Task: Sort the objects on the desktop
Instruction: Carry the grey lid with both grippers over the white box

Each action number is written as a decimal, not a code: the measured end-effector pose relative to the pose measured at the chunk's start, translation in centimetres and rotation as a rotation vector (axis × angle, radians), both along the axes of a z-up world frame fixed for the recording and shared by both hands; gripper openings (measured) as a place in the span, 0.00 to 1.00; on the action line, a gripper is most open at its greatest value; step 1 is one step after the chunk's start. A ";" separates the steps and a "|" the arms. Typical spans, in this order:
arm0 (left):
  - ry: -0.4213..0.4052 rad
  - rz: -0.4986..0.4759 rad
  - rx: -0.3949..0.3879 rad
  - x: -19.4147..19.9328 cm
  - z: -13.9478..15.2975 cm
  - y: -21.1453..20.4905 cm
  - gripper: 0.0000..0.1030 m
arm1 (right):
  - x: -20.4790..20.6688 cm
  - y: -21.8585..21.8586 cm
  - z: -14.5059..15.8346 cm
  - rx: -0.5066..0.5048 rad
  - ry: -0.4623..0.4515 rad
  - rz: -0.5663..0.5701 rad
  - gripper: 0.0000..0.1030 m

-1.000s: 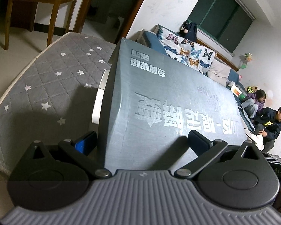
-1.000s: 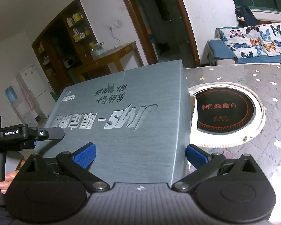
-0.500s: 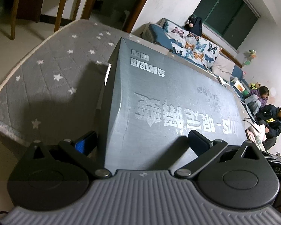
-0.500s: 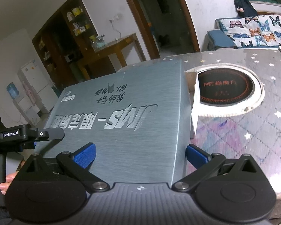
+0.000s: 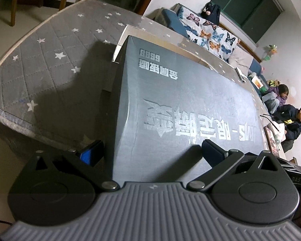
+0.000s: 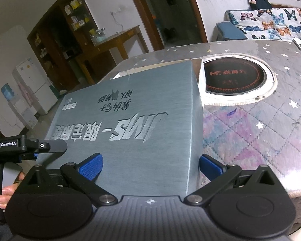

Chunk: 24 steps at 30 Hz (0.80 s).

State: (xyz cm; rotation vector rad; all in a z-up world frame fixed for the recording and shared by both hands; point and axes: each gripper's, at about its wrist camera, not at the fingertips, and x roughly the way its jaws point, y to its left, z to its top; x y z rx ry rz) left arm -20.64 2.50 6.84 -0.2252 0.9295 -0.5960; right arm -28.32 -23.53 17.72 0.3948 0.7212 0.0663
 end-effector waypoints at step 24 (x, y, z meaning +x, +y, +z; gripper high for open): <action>0.038 -0.037 0.023 -0.9 -0.7 -0.3 1.00 | -2.1 0.0 -0.5 0.017 0.033 -0.018 1.00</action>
